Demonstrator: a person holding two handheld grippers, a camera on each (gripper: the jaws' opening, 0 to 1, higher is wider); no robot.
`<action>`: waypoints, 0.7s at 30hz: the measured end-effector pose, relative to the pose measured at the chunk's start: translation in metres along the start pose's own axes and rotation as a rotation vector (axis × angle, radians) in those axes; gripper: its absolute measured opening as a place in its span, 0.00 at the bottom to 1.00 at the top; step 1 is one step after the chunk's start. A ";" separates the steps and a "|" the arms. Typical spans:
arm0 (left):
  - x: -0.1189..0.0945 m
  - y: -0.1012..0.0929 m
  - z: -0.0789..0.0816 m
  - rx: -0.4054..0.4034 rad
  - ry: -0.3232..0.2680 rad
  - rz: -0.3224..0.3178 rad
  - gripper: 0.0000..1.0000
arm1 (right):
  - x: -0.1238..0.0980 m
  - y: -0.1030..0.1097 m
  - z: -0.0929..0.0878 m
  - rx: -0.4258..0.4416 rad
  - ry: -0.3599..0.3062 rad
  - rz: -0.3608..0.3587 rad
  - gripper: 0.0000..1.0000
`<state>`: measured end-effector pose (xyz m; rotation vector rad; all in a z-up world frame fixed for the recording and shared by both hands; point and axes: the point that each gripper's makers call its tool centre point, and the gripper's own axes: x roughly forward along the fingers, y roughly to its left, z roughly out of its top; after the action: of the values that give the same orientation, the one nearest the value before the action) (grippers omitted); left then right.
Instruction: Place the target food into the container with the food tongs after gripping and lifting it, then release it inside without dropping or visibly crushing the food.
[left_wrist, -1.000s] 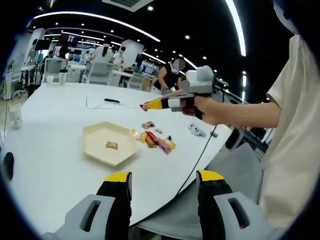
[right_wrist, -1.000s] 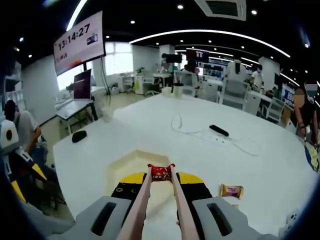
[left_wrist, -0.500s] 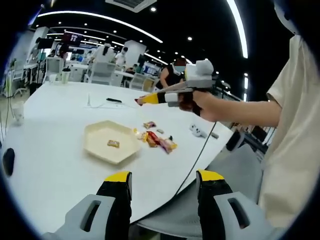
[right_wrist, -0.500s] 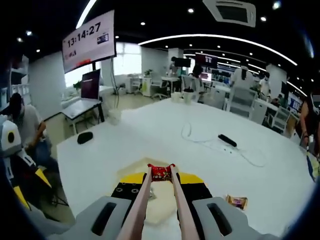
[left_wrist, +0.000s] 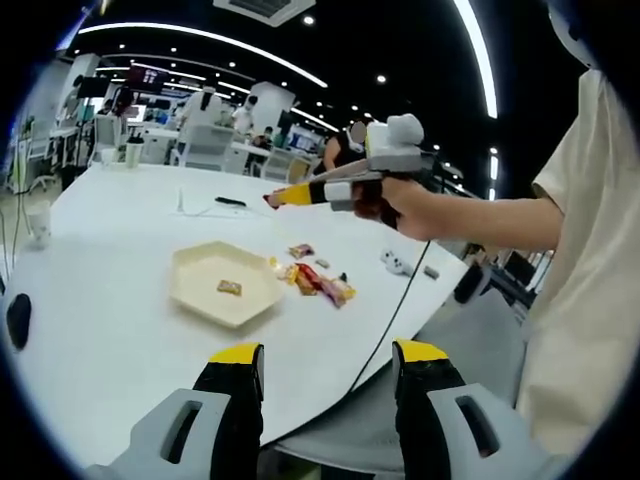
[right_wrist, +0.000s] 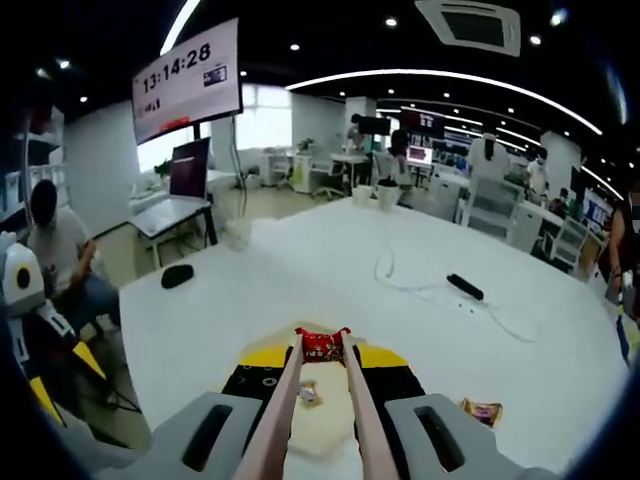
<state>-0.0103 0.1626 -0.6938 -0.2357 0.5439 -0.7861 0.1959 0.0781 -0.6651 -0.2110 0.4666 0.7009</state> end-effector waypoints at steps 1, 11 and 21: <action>0.000 0.000 0.000 0.000 0.000 0.001 0.51 | 0.000 0.000 0.000 0.001 0.001 0.001 0.22; 0.002 -0.002 -0.001 -0.001 0.005 -0.009 0.51 | 0.003 0.004 -0.004 0.018 0.011 0.018 0.23; 0.000 0.005 0.007 0.009 -0.006 0.000 0.51 | 0.009 0.006 0.000 0.002 0.014 0.028 0.24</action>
<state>-0.0033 0.1660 -0.6902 -0.2295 0.5344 -0.7871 0.1973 0.0876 -0.6696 -0.2077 0.4843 0.7267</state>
